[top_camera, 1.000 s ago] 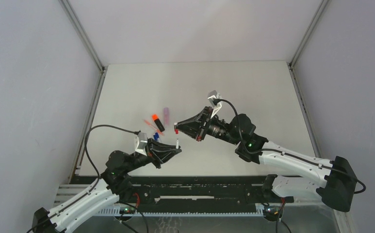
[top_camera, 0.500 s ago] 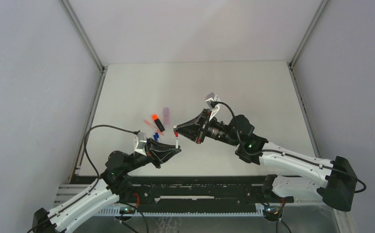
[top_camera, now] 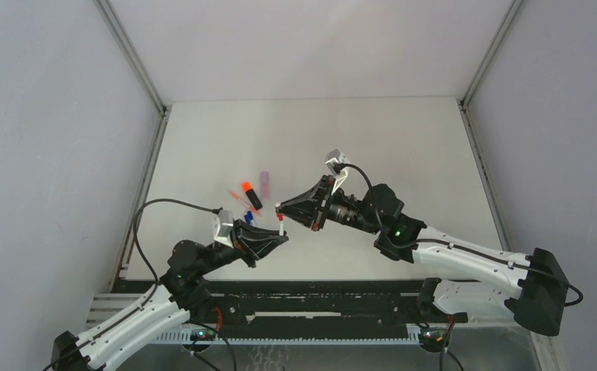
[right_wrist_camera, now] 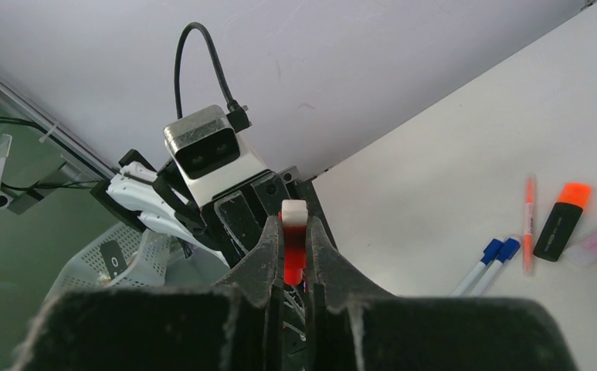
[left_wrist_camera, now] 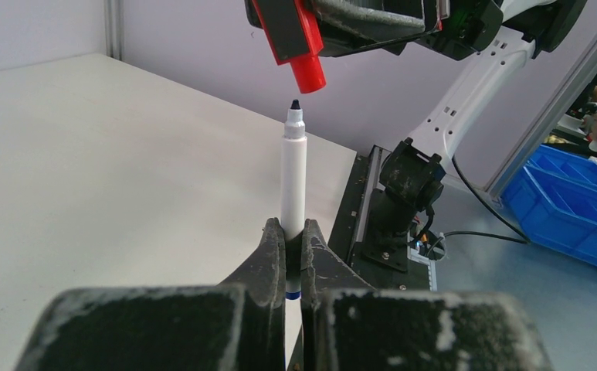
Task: Insert the pens into the pen caps
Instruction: Insert the pen cap onto the pen.
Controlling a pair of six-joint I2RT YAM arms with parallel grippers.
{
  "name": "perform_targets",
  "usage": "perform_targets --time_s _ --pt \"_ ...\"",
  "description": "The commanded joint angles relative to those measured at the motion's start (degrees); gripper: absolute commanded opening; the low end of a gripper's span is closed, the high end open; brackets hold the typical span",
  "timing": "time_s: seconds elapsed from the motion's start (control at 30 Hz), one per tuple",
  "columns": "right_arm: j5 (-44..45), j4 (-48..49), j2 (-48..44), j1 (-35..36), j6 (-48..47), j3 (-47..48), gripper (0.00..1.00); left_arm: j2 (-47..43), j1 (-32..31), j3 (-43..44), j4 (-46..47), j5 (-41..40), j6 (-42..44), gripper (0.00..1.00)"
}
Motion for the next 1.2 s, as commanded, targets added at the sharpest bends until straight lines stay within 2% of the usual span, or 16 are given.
perform_targets --time_s 0.0,0.37,0.8,1.17 --pt "-0.36 1.26 -0.62 0.44 -0.74 -0.41 0.0 -0.65 0.12 -0.21 3.03 -0.74 -0.6 0.0" --pt "0.17 1.01 -1.08 0.56 -1.41 -0.83 0.0 -0.58 0.12 -0.21 3.05 -0.57 -0.56 0.0" --pt "0.68 6.21 -0.3 0.5 -1.89 -0.88 0.0 -0.03 0.11 -0.12 3.55 -0.04 -0.51 0.0" --pt "0.72 4.28 0.22 0.6 -2.24 -0.54 0.0 -0.38 0.12 -0.21 3.66 -0.04 -0.69 0.0"
